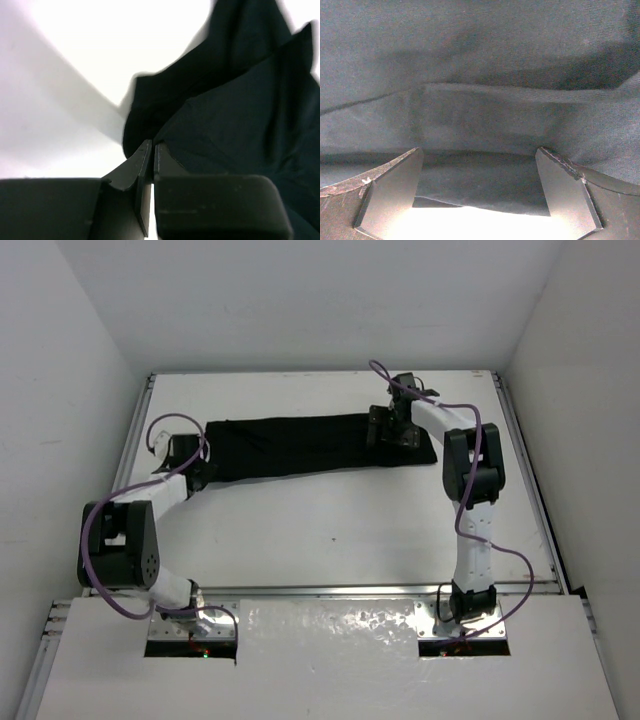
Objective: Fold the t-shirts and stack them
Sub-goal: Fold the other side of the tshirt into a rectangle
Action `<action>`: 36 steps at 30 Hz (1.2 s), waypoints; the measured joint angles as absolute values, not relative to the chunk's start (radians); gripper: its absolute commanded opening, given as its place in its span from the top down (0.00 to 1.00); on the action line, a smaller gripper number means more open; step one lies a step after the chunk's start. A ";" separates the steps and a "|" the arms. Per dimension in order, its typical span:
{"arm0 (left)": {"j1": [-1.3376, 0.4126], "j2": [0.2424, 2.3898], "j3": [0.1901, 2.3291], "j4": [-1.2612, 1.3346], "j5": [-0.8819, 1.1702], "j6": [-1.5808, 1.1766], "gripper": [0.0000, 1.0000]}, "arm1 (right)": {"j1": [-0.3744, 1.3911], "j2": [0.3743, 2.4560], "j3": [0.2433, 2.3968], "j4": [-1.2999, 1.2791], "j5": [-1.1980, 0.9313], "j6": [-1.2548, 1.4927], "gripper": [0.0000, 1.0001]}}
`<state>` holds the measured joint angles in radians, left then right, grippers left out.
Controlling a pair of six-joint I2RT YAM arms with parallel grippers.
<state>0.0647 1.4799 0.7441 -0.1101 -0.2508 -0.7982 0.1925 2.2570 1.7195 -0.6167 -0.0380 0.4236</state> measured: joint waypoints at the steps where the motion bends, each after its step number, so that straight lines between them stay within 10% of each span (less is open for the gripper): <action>1: 0.065 1.480 0.724 -0.105 -0.249 -0.802 1.00 | 0.192 2.258 1.721 -0.619 -0.038 0.426 0.01; 5: 0.065 1.493 0.682 -0.117 -0.238 -0.818 0.93 | 0.192 2.256 1.714 -0.613 -0.036 0.427 0.01; 9: 0.065 1.483 0.682 -0.136 -0.252 -0.814 0.25 | 0.192 2.251 1.707 -0.606 -0.037 0.427 0.01; 12: 0.066 1.434 0.682 -0.176 -0.289 -0.829 0.14 | 0.192 2.246 1.699 -0.599 -0.038 0.427 0.01; 17: 0.058 1.340 0.739 -0.220 -0.345 -0.821 0.16 | 0.192 2.245 1.697 -0.599 -0.038 0.427 0.01; 21: 0.057 1.420 0.886 -0.148 -0.289 -0.762 0.53 | 0.192 2.239 1.693 -0.599 -0.047 0.426 0.01; 29: 0.060 1.887 1.159 0.055 -0.010 -0.614 0.45 | 0.192 2.226 1.674 -0.606 -0.065 0.405 0.01; 36: 0.060 1.952 1.163 0.081 0.118 -0.534 0.77 | 0.192 2.222 1.669 -0.607 -0.083 0.392 0.01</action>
